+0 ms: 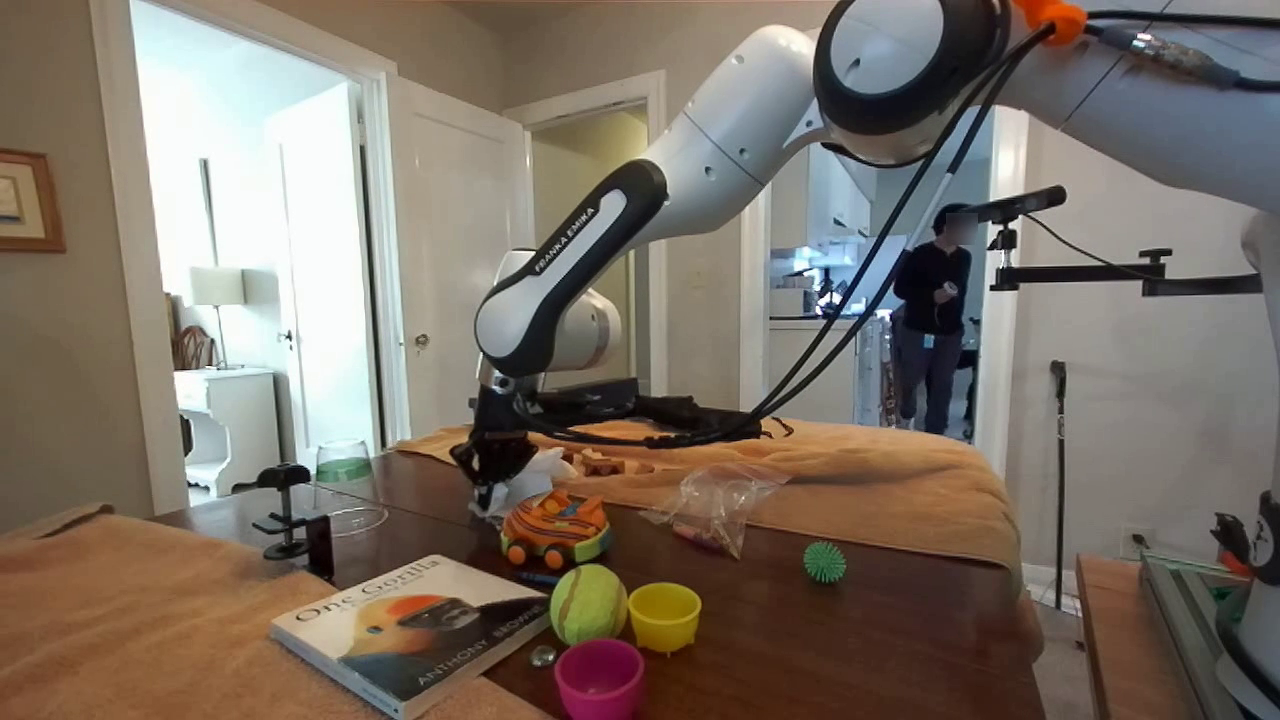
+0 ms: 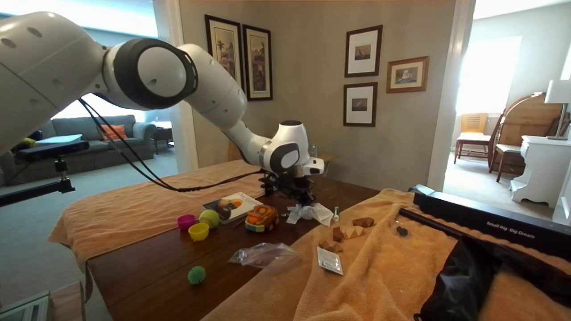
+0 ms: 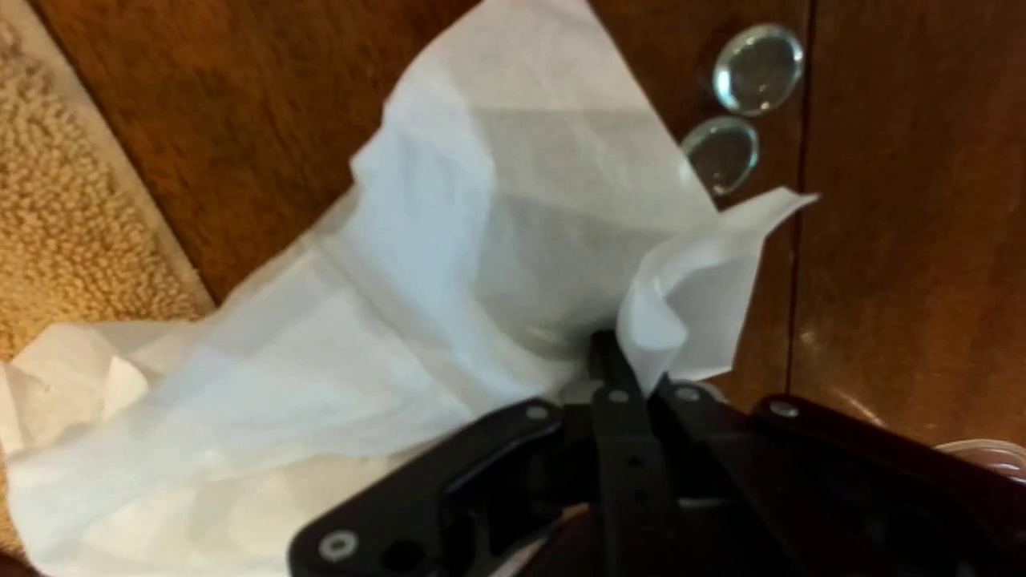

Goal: Use the white paper towel to wipe the table.

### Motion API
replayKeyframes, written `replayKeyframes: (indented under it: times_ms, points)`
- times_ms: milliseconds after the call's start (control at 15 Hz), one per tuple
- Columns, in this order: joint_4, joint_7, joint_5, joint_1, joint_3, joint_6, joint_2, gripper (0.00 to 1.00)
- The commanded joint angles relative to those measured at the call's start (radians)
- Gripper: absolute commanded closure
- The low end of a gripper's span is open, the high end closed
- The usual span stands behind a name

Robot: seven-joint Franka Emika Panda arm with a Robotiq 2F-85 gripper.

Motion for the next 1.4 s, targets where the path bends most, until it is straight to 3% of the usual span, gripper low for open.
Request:
replayKeyframes:
  times_ms: [0, 467, 1333]
  points:
    - [-0.017, 0.079, -0.044, 0.011, -0.055, -0.025, -0.014, 1.00]
    - [-0.024, 0.160, -0.064, 0.016, -0.131, -0.030, -0.005, 1.00]
    - [-0.025, 0.149, -0.046, 0.081, -0.034, -0.018, -0.004, 1.00]
